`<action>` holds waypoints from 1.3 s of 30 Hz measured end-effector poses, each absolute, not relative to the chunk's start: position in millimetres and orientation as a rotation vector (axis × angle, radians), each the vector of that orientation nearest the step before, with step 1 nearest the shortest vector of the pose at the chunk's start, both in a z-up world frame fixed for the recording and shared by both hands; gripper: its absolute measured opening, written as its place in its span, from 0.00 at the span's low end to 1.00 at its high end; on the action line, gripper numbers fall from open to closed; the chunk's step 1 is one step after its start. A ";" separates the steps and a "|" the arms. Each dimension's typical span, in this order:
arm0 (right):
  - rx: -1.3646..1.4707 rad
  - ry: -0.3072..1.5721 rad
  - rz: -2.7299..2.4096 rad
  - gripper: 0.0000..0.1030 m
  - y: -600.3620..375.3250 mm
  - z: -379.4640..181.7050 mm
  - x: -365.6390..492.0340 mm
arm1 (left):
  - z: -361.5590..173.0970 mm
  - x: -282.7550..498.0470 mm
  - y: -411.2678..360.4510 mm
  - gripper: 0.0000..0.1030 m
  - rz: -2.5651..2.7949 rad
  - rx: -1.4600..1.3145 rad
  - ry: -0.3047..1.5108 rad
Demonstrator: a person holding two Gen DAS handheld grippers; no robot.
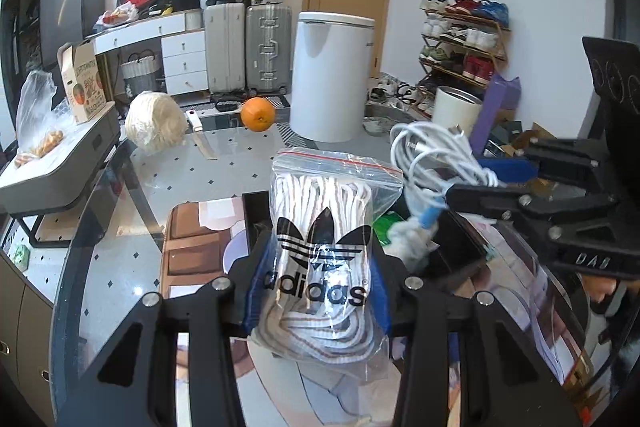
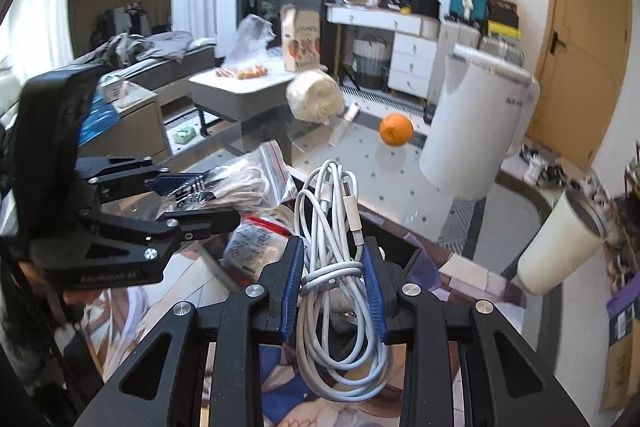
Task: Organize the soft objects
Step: 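Carry the adidas bag and white cable over the black box with both grippers, then open both grippers to drop the bag and cable into the box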
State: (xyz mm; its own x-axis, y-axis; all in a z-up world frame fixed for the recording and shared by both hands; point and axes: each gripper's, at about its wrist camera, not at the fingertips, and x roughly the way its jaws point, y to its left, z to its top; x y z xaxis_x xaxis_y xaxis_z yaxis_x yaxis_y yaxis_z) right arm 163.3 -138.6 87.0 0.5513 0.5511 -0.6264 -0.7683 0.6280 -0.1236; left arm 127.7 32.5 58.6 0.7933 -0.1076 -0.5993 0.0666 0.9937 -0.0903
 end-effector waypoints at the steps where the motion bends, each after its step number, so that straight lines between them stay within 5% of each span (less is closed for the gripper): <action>1: -0.404 0.598 0.797 0.29 -134.3 84.6 171.2 | 57.1 130.8 33.3 0.41 -0.088 -0.069 0.649; 16: -0.420 0.746 0.760 0.29 -85.6 45.4 213.5 | 46.2 148.1 30.2 0.41 -0.069 -0.040 0.650; 30: -0.419 0.672 0.717 0.32 -113.6 61.4 202.9 | 33.4 163.6 16.6 0.41 -0.111 -0.027 0.699; 33: -0.417 0.663 0.722 0.32 -119.4 62.6 197.0 | 32.3 162.7 14.0 0.46 -0.102 -0.017 0.702; 37: -0.399 0.652 0.722 0.41 -127.2 63.3 191.8 | 33.6 152.3 12.8 0.78 -0.101 0.000 0.706; 39: -0.386 0.645 0.725 0.48 -131.2 63.7 188.0 | 35.0 142.1 12.4 0.79 -0.103 0.010 0.685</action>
